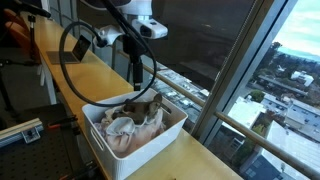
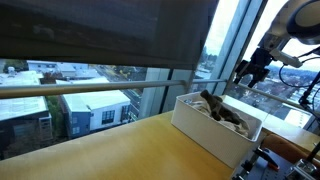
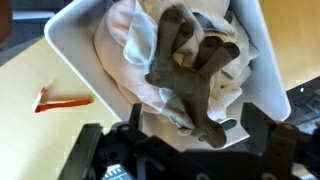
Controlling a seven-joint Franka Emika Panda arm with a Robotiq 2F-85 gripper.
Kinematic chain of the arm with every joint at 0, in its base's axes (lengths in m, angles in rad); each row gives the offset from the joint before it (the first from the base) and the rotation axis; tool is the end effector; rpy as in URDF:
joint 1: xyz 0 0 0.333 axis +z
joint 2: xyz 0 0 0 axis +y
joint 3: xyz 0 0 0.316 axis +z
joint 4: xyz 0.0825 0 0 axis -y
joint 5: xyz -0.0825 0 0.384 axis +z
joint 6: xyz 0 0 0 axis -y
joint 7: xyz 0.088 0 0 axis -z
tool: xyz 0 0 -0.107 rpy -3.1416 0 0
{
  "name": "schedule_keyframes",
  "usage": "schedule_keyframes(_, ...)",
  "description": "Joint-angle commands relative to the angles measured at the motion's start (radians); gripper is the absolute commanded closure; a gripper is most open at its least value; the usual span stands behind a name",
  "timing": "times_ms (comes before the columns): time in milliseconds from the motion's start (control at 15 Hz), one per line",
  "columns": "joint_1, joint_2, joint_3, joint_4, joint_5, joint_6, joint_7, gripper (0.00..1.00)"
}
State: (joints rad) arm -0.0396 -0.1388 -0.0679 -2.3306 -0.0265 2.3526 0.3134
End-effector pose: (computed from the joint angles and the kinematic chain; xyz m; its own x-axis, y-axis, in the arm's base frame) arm 0.4993 -0.0546 0.4093 0.9072 -0.3909 0.1557 -0.3900 -0.9201 -0.0377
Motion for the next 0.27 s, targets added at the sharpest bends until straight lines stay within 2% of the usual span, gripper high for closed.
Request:
schedule_keyframes(0,-0.014,0.004,0.015,0.002,0.003,-0.003,-0.002,0.0)
schedule_keyframes(200,-0.013,0.008,0.015,0.002,0.003,-0.003,-0.002,0.0)
